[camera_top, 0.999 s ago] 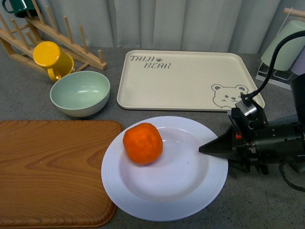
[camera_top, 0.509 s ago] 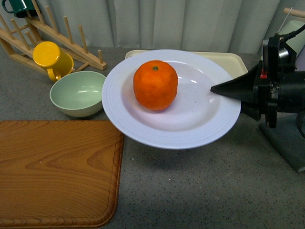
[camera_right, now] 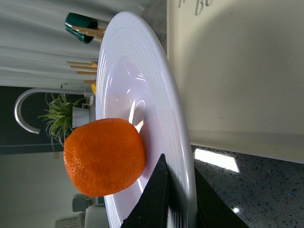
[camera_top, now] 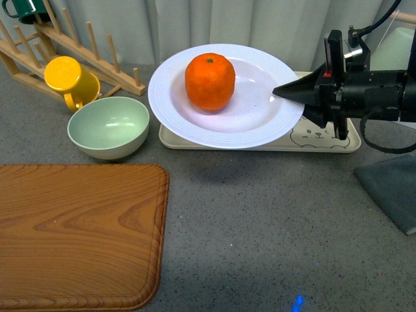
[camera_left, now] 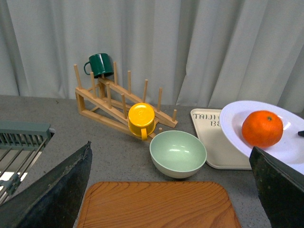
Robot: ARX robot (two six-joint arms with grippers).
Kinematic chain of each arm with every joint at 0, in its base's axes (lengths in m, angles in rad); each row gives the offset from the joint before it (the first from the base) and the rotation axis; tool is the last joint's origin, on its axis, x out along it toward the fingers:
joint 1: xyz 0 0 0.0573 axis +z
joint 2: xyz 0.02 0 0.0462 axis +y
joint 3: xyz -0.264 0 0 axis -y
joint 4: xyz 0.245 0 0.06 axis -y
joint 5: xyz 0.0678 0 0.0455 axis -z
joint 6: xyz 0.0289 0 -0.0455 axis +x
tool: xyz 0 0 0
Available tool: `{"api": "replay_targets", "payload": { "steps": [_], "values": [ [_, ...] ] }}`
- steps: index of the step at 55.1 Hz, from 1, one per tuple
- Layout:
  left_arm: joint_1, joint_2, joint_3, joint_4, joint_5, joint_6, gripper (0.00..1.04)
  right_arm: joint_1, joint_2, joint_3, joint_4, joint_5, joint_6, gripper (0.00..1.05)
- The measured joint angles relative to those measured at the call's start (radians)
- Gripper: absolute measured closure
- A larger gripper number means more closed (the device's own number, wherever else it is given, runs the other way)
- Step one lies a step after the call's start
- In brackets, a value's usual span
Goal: Place orange and plate with both arms
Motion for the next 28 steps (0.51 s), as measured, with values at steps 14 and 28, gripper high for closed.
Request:
{"api": "replay_targets", "payload": {
  "steps": [14,28],
  "values": [
    [0.000,0.000,0.000,0.000,0.000,0.000,0.06,0.023,0.107,0.028,0.090,0.047,0.085,1.02],
    [0.000,0.000,0.000,0.000,0.000,0.000,0.06,0.038,0.114,0.034,0.267,0.182,0.259,1.02]
  ]
}}
